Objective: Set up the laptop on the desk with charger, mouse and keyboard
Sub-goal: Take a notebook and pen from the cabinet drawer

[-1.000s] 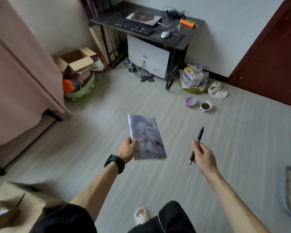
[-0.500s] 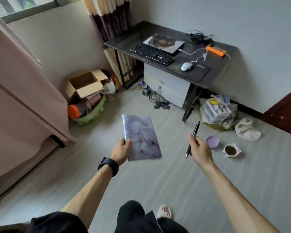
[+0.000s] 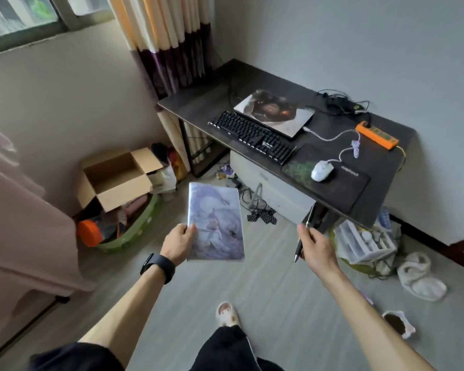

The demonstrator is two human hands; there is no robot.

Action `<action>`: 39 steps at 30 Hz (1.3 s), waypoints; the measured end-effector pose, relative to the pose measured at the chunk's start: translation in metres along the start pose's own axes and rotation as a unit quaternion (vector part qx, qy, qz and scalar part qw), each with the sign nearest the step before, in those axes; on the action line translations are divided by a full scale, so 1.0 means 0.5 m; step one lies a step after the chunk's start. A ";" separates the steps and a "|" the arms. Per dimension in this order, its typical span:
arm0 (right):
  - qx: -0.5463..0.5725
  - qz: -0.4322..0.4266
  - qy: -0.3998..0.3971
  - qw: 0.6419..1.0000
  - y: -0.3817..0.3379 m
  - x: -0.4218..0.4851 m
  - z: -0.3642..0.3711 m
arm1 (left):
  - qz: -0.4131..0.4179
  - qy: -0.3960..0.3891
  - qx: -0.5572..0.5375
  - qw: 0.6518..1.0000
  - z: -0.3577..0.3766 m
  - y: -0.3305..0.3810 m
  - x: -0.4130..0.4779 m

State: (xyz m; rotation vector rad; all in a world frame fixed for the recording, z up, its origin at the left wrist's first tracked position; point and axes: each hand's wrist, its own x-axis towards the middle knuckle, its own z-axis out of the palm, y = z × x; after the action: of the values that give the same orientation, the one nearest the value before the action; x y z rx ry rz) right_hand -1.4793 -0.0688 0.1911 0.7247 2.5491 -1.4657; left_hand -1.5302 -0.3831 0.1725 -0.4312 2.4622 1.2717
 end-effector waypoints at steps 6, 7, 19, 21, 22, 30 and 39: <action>-0.029 0.023 -0.001 0.999 -0.166 0.273 0.040 | 0.004 0.000 0.011 1.000 -0.086 0.150 0.301; -0.026 0.024 -0.005 0.999 -0.190 0.317 0.051 | 0.004 -0.006 0.013 1.000 -0.098 0.166 0.348; 0.008 0.057 -0.042 0.997 -0.441 0.891 0.290 | -0.036 0.016 0.069 0.997 -0.262 0.331 0.900; 0.008 0.066 -0.053 0.996 -0.503 0.977 0.332 | -0.037 0.027 0.095 0.994 -0.308 0.367 0.987; 0.006 0.065 -0.057 0.996 -0.536 1.019 0.352 | -0.041 0.032 0.095 0.994 -0.331 0.380 1.035; -0.029 0.083 -0.109 0.990 -0.691 1.263 0.497 | -0.038 -0.029 0.161 0.986 -0.403 0.462 1.412; -0.047 0.237 -0.083 0.967 -0.730 1.420 0.624 | 0.000 -0.188 0.254 0.949 -0.361 0.503 1.801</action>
State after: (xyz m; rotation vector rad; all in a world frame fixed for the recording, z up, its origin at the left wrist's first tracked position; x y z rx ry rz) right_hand -2.3128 -0.2374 0.0820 1.0554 2.1075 -1.1822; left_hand -2.4702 -0.4938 0.0691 -0.0430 2.3275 0.6010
